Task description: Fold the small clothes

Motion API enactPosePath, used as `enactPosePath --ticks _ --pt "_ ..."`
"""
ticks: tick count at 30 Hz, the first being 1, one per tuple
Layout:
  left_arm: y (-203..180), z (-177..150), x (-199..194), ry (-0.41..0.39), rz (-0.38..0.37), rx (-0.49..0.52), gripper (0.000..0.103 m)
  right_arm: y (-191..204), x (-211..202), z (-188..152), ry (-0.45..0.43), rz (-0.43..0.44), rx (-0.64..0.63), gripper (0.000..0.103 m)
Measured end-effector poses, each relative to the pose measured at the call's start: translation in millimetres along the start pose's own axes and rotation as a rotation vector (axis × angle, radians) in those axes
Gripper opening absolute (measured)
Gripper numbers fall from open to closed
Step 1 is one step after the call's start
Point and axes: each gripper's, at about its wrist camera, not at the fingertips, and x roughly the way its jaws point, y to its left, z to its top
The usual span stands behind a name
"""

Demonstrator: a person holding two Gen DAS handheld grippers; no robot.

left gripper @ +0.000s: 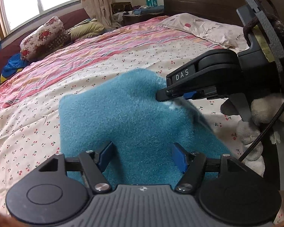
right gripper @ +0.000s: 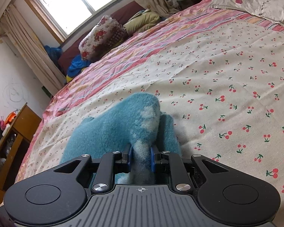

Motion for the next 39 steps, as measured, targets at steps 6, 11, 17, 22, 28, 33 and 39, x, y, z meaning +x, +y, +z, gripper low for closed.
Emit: enactPosePath --ticks 6,11,17,22,28,33,39 --pt "-4 2 0 0.011 0.011 0.011 0.071 -2 0 -1 -0.006 -0.005 0.003 0.017" --pt "-6 4 2 0.016 0.016 0.016 0.071 -2 0 -1 -0.006 -0.005 0.000 0.017" --pt "-9 4 3 0.018 0.018 0.029 0.071 -2 1 -1 -0.007 -0.015 0.002 0.016" --pt "-13 4 4 0.023 0.022 0.038 0.071 0 2 0 -0.013 -0.028 -0.004 0.016" --pt "-21 1 4 0.027 0.009 0.057 0.071 -3 7 5 -0.015 -0.035 -0.008 0.016" --pt "-26 0 -1 0.035 -0.005 0.061 0.071 -9 6 5 -0.018 -0.035 -0.010 0.016" --pt "-24 -3 -4 0.049 -0.005 0.045 0.071 2 0 2 -0.025 -0.054 -0.059 0.017"
